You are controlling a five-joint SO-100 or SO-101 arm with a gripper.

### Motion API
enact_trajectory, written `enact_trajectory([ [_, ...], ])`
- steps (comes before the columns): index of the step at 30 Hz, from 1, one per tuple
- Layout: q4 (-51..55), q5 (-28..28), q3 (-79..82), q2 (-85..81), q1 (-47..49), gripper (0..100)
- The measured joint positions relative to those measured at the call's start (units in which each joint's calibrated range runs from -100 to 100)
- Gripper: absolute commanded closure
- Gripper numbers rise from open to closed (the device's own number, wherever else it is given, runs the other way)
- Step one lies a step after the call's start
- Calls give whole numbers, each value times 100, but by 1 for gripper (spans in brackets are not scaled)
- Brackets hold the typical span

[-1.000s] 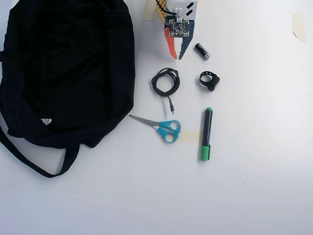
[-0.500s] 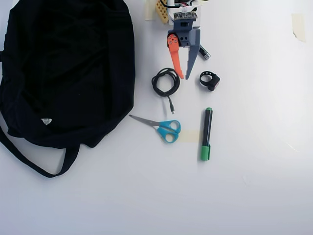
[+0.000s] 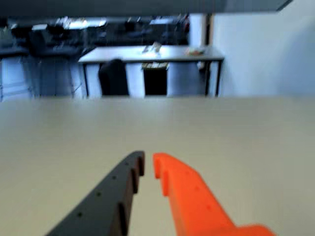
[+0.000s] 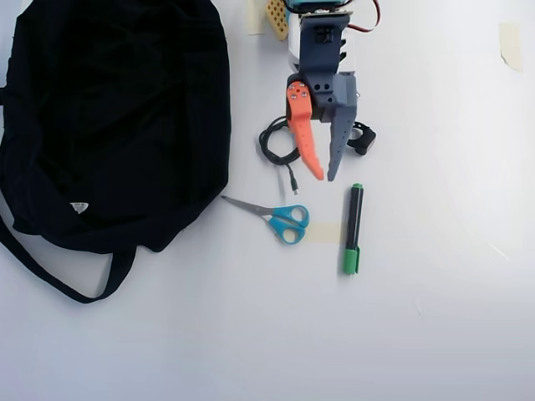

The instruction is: Put the cable into the black bag

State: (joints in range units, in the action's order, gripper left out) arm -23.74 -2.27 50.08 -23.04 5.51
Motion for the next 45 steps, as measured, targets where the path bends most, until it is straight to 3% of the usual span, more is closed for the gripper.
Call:
enact_trajectory([
  [9, 1623, 0, -2531, 1328, -37, 98],
  [19, 3169, 29, -4253, 2017, -51, 98],
  [40, 3340, 29, -4473, 2076, -51, 98],
  [45, 3796, 29, -4473, 2076, -51, 98],
])
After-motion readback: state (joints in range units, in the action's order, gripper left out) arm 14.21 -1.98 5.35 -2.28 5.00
